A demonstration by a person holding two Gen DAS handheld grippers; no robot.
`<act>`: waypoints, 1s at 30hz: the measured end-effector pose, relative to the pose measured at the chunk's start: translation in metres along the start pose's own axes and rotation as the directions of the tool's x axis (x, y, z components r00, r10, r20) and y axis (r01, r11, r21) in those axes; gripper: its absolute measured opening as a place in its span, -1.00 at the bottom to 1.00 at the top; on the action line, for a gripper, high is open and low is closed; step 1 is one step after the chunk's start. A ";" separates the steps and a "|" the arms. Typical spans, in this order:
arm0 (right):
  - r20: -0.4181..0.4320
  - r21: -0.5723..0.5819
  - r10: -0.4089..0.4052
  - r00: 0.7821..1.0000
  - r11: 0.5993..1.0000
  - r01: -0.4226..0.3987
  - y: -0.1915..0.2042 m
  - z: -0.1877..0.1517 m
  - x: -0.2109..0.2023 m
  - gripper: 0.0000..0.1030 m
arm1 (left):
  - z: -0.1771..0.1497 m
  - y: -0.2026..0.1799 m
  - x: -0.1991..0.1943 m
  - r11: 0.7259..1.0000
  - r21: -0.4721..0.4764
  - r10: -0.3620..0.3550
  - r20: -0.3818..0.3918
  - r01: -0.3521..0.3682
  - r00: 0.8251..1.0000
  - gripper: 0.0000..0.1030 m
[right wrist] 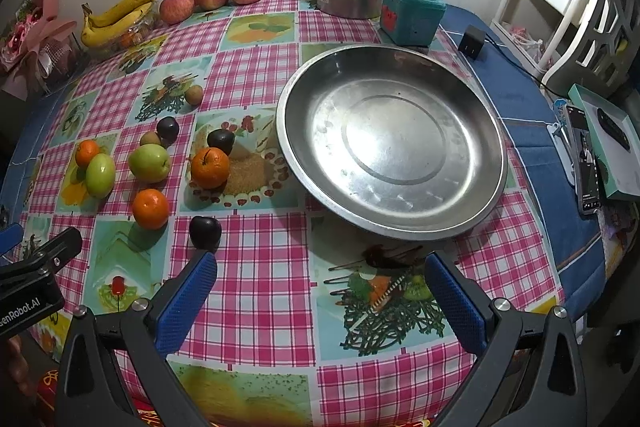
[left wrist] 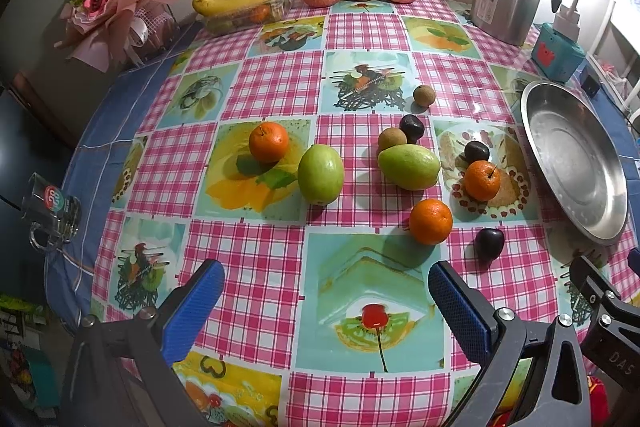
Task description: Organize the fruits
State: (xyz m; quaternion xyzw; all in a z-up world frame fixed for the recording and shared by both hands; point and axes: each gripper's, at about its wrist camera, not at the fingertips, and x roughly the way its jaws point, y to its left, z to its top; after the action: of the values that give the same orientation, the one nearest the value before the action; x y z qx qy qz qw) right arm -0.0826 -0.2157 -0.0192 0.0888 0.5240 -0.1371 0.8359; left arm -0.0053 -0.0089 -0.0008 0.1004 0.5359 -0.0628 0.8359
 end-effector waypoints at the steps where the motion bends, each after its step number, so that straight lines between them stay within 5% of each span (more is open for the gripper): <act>1: 0.000 0.000 0.000 1.000 1.000 0.000 0.000 0.000 0.000 1.00 | 0.000 0.000 0.000 1.000 0.000 0.000 0.001 0.000 1.000 1.00; 30: 0.012 -0.008 0.009 1.000 1.000 -0.009 0.002 0.001 -0.002 1.00 | 0.001 0.000 0.003 1.000 -0.008 -0.008 -0.012 0.008 1.000 1.00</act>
State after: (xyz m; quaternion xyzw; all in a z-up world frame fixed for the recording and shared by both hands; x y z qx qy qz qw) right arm -0.0822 -0.2133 -0.0170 0.0871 0.5189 -0.1319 0.8401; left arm -0.0034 -0.0087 -0.0030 0.0955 0.5416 -0.0633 0.8328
